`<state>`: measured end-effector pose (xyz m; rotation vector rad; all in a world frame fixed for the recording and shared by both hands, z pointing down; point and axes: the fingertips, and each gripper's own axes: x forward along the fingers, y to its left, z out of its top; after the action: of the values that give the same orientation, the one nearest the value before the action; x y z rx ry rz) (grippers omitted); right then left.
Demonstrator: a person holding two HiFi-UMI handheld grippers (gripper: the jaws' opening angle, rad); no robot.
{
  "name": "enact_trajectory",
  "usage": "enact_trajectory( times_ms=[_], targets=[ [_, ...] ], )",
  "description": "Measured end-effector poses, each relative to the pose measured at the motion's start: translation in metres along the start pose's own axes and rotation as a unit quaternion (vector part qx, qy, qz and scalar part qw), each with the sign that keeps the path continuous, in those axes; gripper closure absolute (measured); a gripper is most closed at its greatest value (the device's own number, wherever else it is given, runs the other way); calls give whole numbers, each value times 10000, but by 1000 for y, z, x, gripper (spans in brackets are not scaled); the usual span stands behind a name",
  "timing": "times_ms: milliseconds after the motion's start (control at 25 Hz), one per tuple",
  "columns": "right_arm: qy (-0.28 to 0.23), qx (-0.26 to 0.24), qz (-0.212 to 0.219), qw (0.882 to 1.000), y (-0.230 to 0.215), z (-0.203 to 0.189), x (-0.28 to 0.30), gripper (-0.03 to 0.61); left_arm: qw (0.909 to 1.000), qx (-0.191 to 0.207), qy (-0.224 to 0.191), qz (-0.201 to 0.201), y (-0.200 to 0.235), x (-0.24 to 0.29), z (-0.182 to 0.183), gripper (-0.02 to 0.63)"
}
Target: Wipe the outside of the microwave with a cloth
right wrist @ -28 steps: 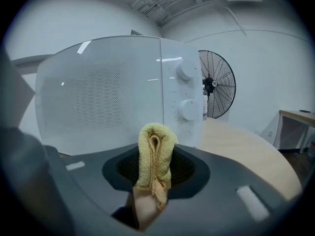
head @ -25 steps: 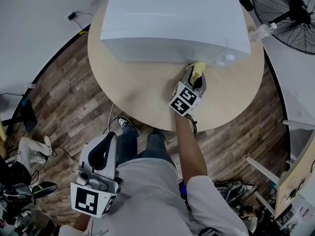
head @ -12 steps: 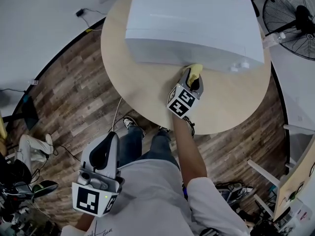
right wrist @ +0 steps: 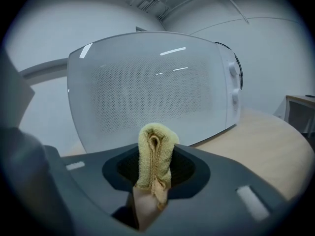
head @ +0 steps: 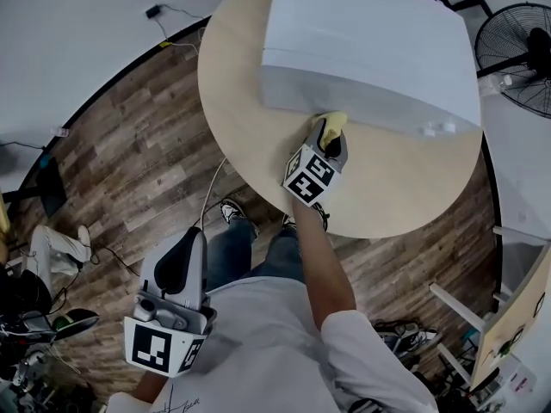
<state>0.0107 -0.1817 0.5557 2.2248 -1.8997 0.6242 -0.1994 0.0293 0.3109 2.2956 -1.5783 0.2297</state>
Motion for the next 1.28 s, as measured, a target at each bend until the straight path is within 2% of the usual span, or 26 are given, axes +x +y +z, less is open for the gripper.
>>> enact_trajectory(
  times_ms=[680,1040,1280],
  targets=[
    [164,30,164,9997,85,-25,-7,446,10000,-57,2,45,66,-16,-1,621],
    [251,-81,599,9979,130,-35,-13,446,9999,-92,3,76,79,-20,-5,621],
    [267,-178,939,9951,150,-36,-21,445,9996,-124,-23,254,79,-31,-7,621]
  ],
)
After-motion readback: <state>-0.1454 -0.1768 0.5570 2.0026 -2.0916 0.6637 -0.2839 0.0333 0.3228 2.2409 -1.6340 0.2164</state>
